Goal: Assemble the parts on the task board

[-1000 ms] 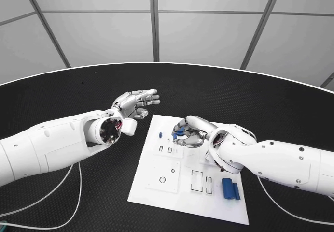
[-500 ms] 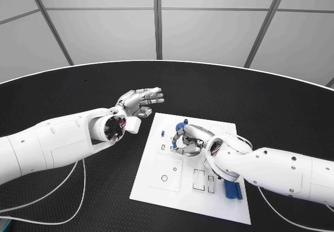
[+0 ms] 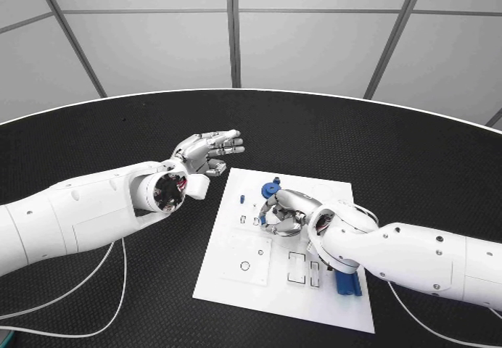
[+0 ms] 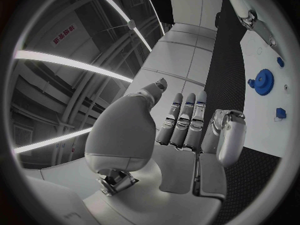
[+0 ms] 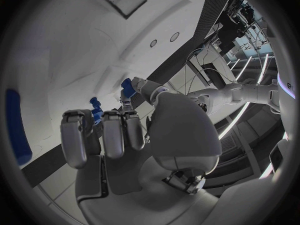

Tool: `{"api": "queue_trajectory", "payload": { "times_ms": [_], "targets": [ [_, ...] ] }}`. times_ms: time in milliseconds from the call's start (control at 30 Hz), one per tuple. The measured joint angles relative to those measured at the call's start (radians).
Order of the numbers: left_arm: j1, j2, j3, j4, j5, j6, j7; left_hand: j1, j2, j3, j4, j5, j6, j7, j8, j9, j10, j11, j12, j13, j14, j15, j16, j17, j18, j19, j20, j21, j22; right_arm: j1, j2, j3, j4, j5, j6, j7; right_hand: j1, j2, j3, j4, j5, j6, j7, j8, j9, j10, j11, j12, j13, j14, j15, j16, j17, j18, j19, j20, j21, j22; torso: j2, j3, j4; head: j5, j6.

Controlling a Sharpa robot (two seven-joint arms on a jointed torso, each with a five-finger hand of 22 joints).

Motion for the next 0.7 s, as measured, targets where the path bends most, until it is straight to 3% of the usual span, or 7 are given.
{"api": "queue_trajectory", "payload": {
  "times_ms": [700],
  "targets": [
    [0.000, -0.005, 0.000, 0.006, 0.000, 0.000, -0.001, 0.000, 0.000, 0.000, 0.000, 0.000, 0.000, 0.000, 0.000, 0.001, 0.000, 0.000, 0.000, 0.000, 0.000, 0.000, 0.000, 0.000, 0.000, 0.000, 0.000, 0.000, 0.000, -0.006, 0.008, 0.000, -0.019, 0.000, -0.018, 0.005, 0.000, 0.000, 0.000, 0.000, 0.004, -0.002, 0.002, 0.000, 0.002, 0.000, 0.000, 0.000, 0.000, 0.000, 0.000, 0.000, 0.000, 0.000, 0.000, 0.000, 0.000, 0.000, 0.001, -0.0016, 0.0012, 0.000, -0.008]
  ]
}}
